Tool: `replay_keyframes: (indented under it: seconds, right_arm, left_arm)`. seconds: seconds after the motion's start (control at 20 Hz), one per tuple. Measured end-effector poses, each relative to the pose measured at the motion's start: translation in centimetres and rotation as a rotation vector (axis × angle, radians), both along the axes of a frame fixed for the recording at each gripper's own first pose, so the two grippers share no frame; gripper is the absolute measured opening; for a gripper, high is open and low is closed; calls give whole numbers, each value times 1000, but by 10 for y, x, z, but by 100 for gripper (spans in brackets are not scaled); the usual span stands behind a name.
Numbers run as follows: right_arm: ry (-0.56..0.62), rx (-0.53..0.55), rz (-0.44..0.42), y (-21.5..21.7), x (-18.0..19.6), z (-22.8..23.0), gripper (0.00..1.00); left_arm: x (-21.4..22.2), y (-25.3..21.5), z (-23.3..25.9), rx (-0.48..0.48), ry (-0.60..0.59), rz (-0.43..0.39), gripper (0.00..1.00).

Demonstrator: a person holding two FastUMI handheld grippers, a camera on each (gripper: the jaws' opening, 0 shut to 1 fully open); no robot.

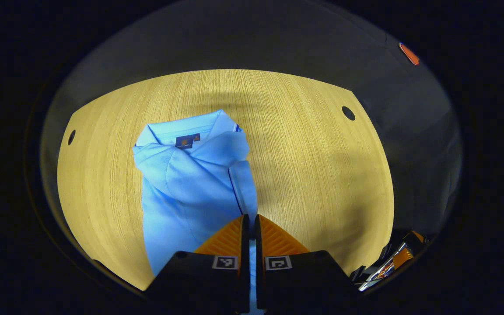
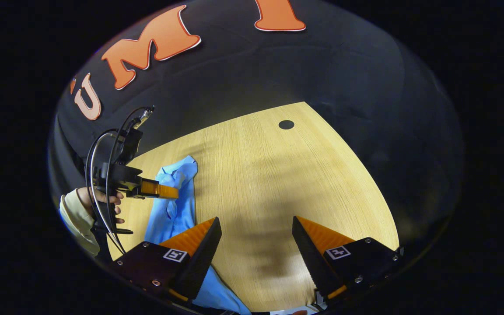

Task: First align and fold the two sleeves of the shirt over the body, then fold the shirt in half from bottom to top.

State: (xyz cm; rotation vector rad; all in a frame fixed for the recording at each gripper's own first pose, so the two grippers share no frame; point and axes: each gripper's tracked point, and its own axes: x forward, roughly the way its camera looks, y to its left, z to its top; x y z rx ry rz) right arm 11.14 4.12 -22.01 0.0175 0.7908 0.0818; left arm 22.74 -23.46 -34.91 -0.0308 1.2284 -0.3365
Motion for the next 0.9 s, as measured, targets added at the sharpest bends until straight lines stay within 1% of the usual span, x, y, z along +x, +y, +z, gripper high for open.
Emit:
replay_keyframes:
  seconds: [0.05,0.1,0.15,0.25,0.3,0.45,0.65,0.7,0.75,0.8,0.9]
  right_arm:
    - [4,-2,2,0,-2,-2,99]
    - [7,-5,5,1,-3,-3,99]
    - [9,-8,8,3,-4,-4,99]
    - [17,-12,18,9,-5,-6,99]
    - [19,-12,22,13,-8,-7,99]
    - [25,-14,44,27,-14,-7,99]
    - [43,-37,75,48,-27,-13,99]
    - [45,-48,81,52,-30,-14,99]
    - [49,-60,89,57,-34,-17,99]
    - [60,-71,99,62,-39,-20,99]
    - [82,-84,120,71,-53,-26,99]
  left_arm:
    - [-1,-2,-5,-7,4,-2,11]
    - [-3,-2,-5,-17,6,-2,19]
    - [-6,-6,-3,-45,11,0,24]
    - [-13,-8,3,-77,14,8,43]
    - [-15,-5,8,-83,5,8,49]
    - [-16,8,21,-86,-28,11,100]
    - [-25,48,46,-73,-92,46,100]
    - [-31,62,50,-61,-107,43,100]
    - [-48,80,50,-41,-123,42,100]
    - [-56,93,55,-25,-131,39,100]
    - [-79,116,53,-21,-125,52,100]
